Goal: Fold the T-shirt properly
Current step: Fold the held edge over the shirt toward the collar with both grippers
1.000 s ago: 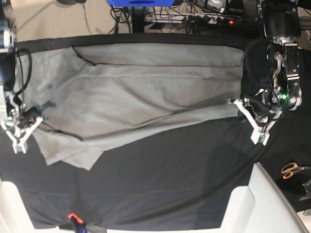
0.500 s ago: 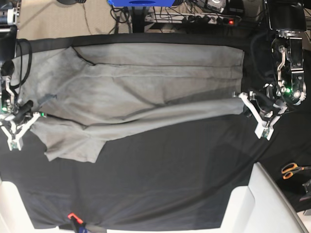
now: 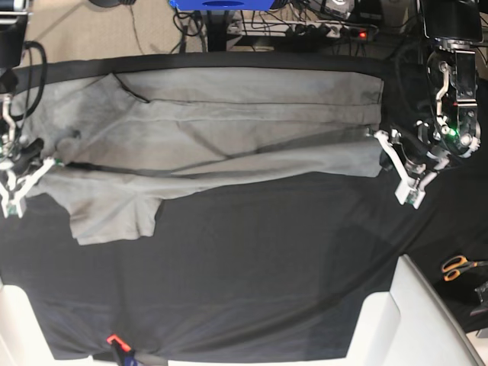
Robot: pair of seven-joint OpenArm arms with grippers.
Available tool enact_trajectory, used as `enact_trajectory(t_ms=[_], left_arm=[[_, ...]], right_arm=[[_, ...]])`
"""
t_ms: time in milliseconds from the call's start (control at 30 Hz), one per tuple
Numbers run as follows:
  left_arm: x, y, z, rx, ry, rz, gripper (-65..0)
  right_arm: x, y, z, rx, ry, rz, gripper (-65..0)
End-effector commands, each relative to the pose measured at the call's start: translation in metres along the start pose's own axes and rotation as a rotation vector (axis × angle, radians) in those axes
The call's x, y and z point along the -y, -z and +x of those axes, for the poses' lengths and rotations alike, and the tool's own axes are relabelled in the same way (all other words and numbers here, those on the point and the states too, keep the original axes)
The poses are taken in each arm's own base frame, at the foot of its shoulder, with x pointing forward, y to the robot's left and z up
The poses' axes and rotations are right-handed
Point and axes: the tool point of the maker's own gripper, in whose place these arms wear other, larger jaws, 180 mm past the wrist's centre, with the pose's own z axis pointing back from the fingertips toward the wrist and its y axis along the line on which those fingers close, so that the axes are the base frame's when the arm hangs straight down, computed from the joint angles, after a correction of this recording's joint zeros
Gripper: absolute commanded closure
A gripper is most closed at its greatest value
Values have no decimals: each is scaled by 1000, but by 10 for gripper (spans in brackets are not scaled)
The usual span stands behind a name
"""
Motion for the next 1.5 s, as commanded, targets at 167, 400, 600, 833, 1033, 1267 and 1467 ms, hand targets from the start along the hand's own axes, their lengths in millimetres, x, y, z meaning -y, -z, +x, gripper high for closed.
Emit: enact_trajectory(t_ms=[167, 400, 600, 833, 1033, 1267, 1467], left_arm=[[-9, -6, 12, 35, 14, 21, 0], [-8, -5, 12, 37, 13, 18, 0], [-7, -5, 12, 38, 11, 16, 0], [-8, -6, 13, 39, 12, 20, 0], [-8, -5, 13, 38, 11, 20, 0], [-8, -5, 13, 38, 11, 20, 0], [-12, -7, 13, 40, 7, 28, 0]], right_arm=[[11, -26, 50, 108, 38, -27, -315], [-15, -17, 109, 171, -31, 56, -335], [-26, 14, 131, 162, -5, 160, -336], [-27, 38, 120, 112, 74, 189, -374], [-34, 41, 121, 136, 71, 200, -374], [-64, 62, 110, 87, 51, 250, -369], [-68, 65, 109, 98, 61, 256, -72]])
